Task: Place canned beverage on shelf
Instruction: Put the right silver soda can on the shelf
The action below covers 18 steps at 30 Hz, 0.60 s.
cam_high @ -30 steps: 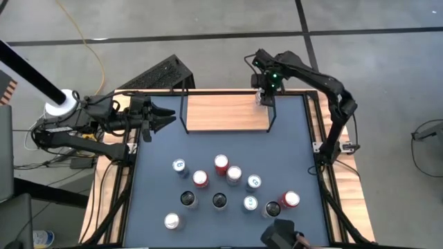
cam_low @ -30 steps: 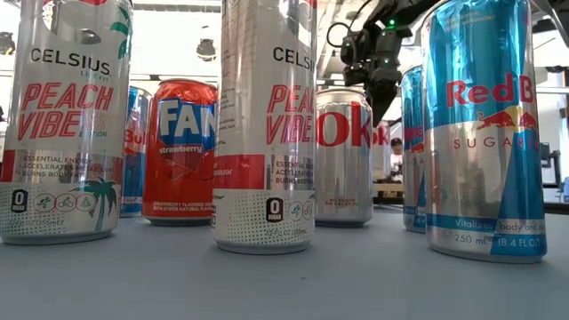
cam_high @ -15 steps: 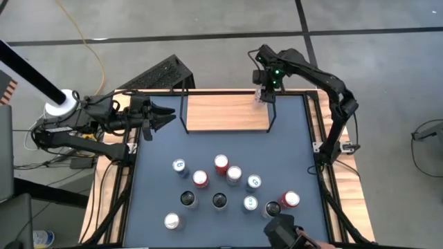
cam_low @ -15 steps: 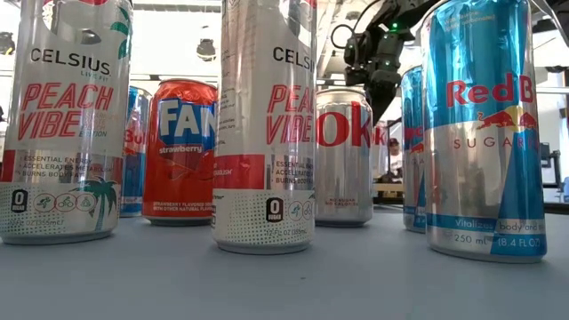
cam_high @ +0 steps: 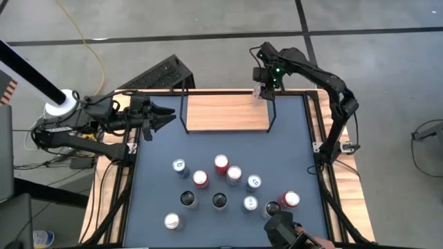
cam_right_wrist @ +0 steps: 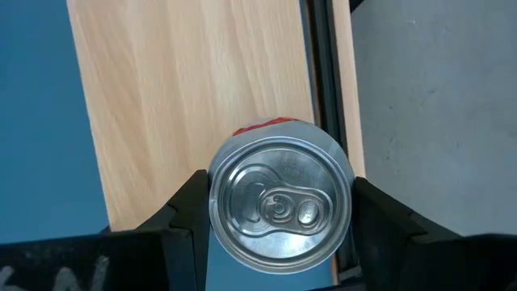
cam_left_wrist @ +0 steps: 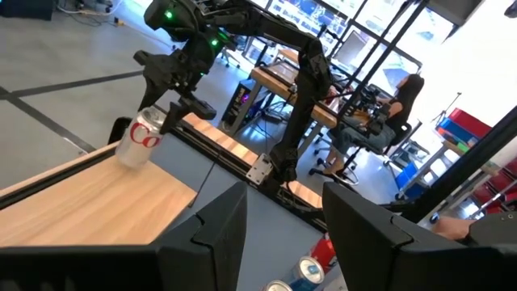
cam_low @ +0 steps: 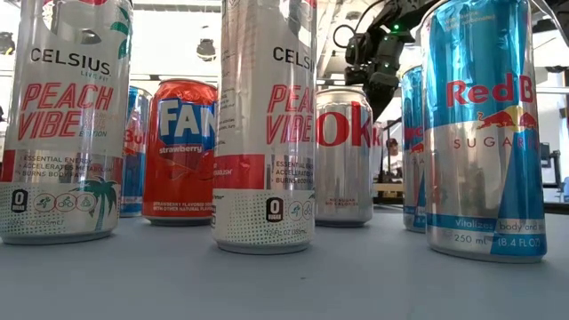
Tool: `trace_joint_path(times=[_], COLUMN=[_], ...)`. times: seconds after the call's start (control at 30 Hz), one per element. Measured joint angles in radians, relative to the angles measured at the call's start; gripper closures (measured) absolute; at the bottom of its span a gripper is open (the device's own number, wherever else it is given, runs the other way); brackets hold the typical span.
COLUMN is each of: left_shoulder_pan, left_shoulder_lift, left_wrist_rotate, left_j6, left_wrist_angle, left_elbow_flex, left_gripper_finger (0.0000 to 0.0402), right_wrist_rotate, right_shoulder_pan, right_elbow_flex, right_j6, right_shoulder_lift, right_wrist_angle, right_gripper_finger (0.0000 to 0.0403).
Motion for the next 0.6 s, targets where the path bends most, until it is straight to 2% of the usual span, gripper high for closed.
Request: trace_joint_path(times=[0.23,0.6], left_shoulder_pan=[0.0,0.0], left_shoulder_lift=[0.0,0.0], left_wrist_rotate=[0.0,0.005], left_j6=[0.0,-0.005], left_wrist_angle=[0.0,0.0], left_elbow_flex=[0.0,0.0], left_gripper_finger=[0.0249,0.0249], right_wrist_rotate=[-0.004,-0.002], right_shoulder_pan=[0.002,0.009], right_elbow_flex=[0.002,0.117], right_j6=[-0.018,-0.01], right_shoulder_lift=[0.007,0.1], right_wrist_angle=[-0.001,-0.048], right_gripper_finger=[0.02,0.02])
